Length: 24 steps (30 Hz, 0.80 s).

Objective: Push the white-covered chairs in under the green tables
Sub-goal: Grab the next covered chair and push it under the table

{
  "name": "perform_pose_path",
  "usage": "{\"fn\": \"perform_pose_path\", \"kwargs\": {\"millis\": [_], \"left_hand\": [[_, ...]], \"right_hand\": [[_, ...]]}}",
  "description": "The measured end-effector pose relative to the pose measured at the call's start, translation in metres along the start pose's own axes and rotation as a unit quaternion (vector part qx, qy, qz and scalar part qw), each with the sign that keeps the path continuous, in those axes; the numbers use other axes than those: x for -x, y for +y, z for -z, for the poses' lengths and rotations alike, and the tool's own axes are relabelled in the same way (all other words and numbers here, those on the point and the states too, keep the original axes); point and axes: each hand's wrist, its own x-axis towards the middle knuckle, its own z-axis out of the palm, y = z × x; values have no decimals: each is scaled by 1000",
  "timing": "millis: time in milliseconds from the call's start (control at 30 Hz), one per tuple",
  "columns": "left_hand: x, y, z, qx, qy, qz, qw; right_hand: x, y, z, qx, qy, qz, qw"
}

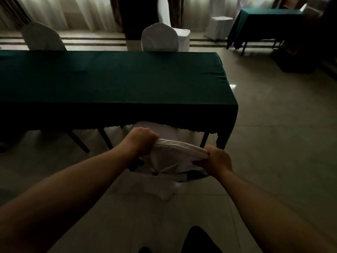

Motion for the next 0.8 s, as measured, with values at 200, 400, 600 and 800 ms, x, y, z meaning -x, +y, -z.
{"fn": "perform_pose_path", "kwargs": {"millis": [200, 400, 600, 800], "left_hand": [[-27, -45, -14, 11, 5, -32, 999], [-67, -69, -29, 16, 18, -42, 999], [-128, -90, -45, 37, 19, -36, 998], [-192, -110, -57, 52, 11, -16, 998]], "right_hand": [[-29, -30, -3, 23, 2, -41, 999], [-71, -29, -3, 33, 1, -61, 998], [-135, -13, -2, 35, 1, -71, 997], [-209, 9, 4, 48, 2, -49, 998]]}}
